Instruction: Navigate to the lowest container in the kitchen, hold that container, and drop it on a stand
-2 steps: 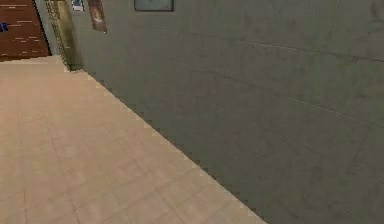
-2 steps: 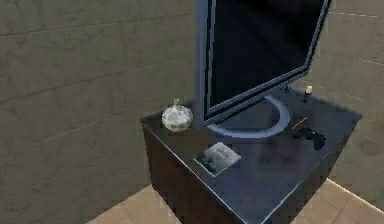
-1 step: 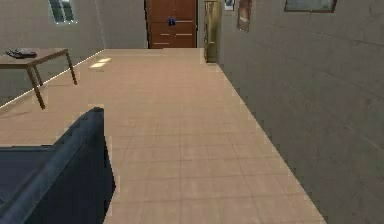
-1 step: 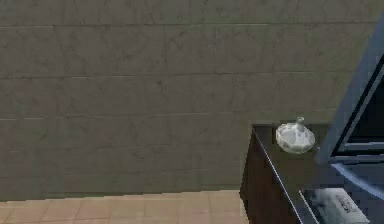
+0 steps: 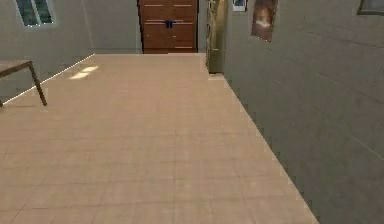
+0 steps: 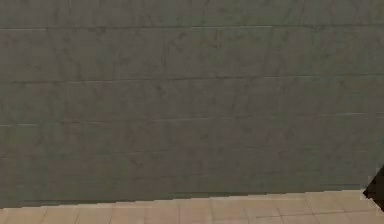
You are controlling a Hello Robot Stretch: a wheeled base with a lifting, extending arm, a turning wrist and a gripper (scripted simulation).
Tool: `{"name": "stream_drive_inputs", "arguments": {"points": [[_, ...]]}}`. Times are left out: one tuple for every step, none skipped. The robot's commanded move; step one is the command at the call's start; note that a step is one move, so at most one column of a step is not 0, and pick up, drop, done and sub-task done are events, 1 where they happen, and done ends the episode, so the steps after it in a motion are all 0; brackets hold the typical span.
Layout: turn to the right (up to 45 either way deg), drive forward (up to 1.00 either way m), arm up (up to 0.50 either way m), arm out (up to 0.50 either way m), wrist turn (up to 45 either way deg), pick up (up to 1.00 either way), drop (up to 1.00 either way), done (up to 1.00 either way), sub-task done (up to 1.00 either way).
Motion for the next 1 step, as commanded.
{"name": "stream_drive_inputs", "arguments": {"points": [[0.0,1.0,0.0,0.0,0.0,0.0,0.0,0.0,0.0]]}}
